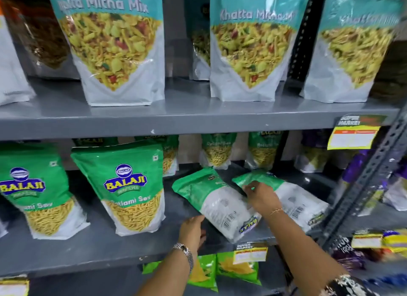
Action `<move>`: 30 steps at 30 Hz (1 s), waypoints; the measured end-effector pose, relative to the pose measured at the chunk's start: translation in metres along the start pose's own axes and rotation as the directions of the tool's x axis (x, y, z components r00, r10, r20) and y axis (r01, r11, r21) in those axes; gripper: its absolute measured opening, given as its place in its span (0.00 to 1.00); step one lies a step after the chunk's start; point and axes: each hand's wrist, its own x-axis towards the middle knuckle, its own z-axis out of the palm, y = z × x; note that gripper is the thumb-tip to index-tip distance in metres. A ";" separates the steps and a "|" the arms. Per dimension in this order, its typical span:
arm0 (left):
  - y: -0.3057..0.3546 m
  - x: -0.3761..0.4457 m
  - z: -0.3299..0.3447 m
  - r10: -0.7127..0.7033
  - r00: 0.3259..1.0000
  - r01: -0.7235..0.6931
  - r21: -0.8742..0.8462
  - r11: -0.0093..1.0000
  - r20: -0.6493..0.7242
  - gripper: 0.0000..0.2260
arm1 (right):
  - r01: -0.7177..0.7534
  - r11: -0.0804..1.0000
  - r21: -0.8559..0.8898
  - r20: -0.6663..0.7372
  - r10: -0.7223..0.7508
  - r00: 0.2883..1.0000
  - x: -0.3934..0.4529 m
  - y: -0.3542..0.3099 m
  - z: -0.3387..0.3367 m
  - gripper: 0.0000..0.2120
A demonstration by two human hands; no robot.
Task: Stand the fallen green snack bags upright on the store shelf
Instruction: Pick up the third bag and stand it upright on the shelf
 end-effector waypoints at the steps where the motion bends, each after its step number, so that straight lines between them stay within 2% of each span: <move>1: -0.001 0.004 0.004 -0.006 1.000 0.006 0.001 1.000 0.007 0.06 | -0.045 0.995 0.084 0.072 0.039 0.997 0.008 0.004 -0.002 0.18; 4: -0.004 0.017 0.012 0.005 1.000 -0.005 -0.019 1.000 0.004 0.11 | -0.152 0.971 0.186 0.289 0.094 0.953 0.025 0.014 0.008 0.19; 6: -0.006 0.024 0.015 0.013 0.999 -0.013 -0.023 1.000 -0.032 0.07 | -0.256 0.916 0.310 0.399 0.120 0.909 0.027 0.019 0.014 0.19; 8: -0.006 0.029 0.014 0.050 0.994 -0.050 0.002 0.999 -0.100 0.02 | -0.342 0.849 0.403 0.472 0.127 0.872 0.022 0.025 0.015 0.13; 11: -0.005 0.030 0.003 0.093 0.988 -0.095 -0.010 0.995 -0.124 0.08 | -0.466 0.715 0.522 0.630 0.045 0.775 0.013 0.033 0.016 0.08; 13: -0.002 0.026 -0.002 0.110 0.986 -0.111 -0.006 0.994 -0.122 0.05 | -0.492 0.673 0.553 0.661 0.005 0.750 0.008 0.034 0.015 0.07; 15: 0.005 0.025 -0.002 0.164 0.973 -0.167 0.000 0.986 -0.164 0.05 | -0.489 0.640 0.592 0.658 -0.034 0.752 0.006 0.029 0.015 0.06; 17: 0.015 0.022 0.000 0.240 0.953 -0.243 0.006 0.970 -0.185 0.05 | -0.470 0.607 0.641 0.617 -0.043 0.785 0.005 0.022 0.010 0.10; 22: 0.046 0.024 0.006 0.393 0.914 -0.385 0.091 0.918 -0.096 0.03 | -0.374 0.547 0.749 0.476 -0.050 0.878 0.015 0.009 -0.001 0.16; 23: 0.052 0.027 0.008 0.413 0.906 -0.404 0.101 0.909 -0.095 0.06 | -0.336 0.552 0.763 0.431 -0.047 0.901 0.018 0.005 -0.001 0.17; 27: 0.060 0.041 0.012 0.408 0.911 -0.399 0.130 0.908 -0.056 0.11 | -0.225 0.556 0.800 0.288 -0.027 0.957 0.030 0.001 0.009 0.21; 30: 0.052 0.049 0.006 0.414 0.910 -0.400 0.230 0.887 -0.017 0.08 | -0.192 0.558 0.807 0.260 -0.045 0.964 0.029 0.006 0.023 0.19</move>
